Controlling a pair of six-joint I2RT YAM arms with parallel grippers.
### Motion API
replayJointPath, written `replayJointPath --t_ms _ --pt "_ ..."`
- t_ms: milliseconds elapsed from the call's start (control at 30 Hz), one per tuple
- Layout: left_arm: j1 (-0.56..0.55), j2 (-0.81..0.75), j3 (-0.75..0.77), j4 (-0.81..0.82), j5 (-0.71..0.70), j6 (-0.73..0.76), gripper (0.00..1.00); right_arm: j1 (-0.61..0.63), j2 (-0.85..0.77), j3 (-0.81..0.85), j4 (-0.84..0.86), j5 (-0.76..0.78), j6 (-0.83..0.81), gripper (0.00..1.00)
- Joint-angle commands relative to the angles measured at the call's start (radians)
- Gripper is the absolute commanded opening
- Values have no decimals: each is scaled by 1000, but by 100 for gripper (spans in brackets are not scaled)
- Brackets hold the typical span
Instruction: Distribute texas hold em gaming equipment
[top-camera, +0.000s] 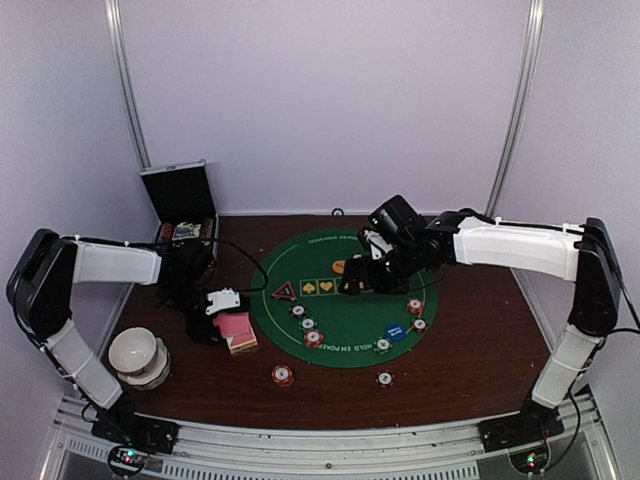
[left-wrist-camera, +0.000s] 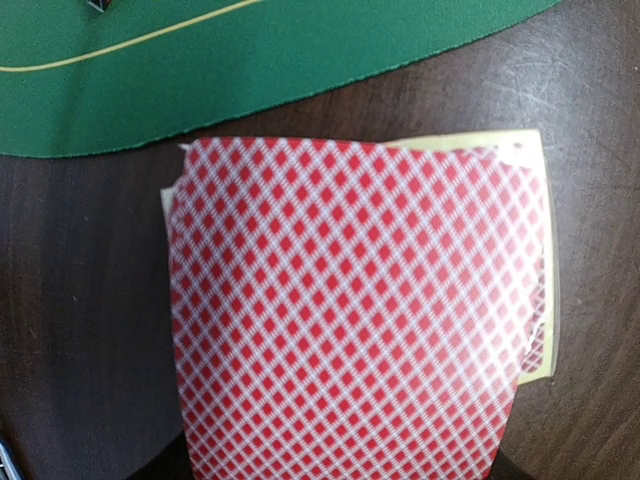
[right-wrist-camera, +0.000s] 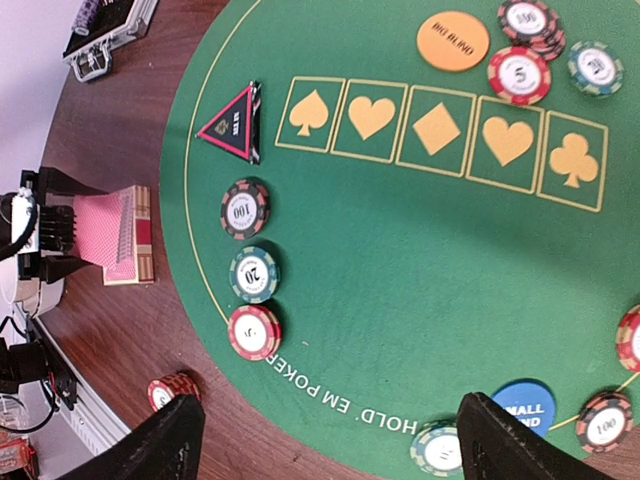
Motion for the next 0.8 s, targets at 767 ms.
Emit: replayJointPath --t_ms 767 --pt "-83 -147 227 -244 89 -139 0 47 144 123 273 -301 192 100"
